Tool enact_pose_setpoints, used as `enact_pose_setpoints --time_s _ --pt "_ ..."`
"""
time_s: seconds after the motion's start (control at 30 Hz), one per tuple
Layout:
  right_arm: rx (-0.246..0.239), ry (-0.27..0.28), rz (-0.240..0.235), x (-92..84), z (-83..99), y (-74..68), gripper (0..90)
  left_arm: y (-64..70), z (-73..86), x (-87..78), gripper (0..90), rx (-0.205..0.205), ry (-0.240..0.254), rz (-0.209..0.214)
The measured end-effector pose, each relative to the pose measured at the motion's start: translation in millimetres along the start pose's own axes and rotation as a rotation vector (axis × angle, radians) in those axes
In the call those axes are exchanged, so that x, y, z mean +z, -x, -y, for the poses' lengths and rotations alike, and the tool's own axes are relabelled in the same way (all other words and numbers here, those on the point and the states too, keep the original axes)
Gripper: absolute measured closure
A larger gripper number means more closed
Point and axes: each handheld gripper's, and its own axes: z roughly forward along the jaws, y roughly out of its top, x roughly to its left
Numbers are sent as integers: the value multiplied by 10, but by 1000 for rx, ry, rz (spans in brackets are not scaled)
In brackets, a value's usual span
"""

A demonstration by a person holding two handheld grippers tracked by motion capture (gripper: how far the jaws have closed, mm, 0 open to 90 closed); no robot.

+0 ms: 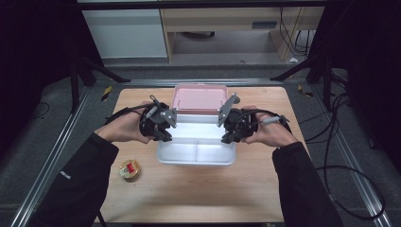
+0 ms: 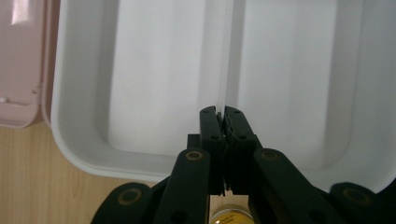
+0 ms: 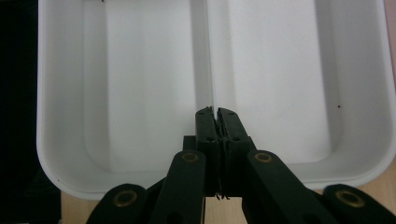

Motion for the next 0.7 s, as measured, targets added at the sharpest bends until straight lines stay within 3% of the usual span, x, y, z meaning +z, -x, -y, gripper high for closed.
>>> enact_pose_setpoints --time_s 0.07,0.1,0.17,0.2,0.27,0.33,0.37,0.53,0.7 --pt "3 3 -17 23 30 -171 887 107 5 -9 874 6 1 8" --pt "3 3 -17 23 30 -171 887 161 15 -16 874 5 9 15" --pt "-6 10 -50 76 64 -332 893 306 62 -21 874 2 33 39" --pt "-6 10 -50 76 64 -332 893 306 62 -21 874 2 33 39" --pt "-13 7 -67 152 74 -482 894 469 94 41 878 3 11 52" --pt "-24 3 -62 171 71 -518 894 521 105 74 886 5 3 50" --pt "-41 -8 -55 227 69 -612 894 611 134 149 888 6 -6 59" --pt "-41 -19 -74 323 92 -745 895 773 186 280 889 -5 -13 75" --pt "-36 -32 -102 497 147 -887 894 906 251 484 890 -17 -37 117"
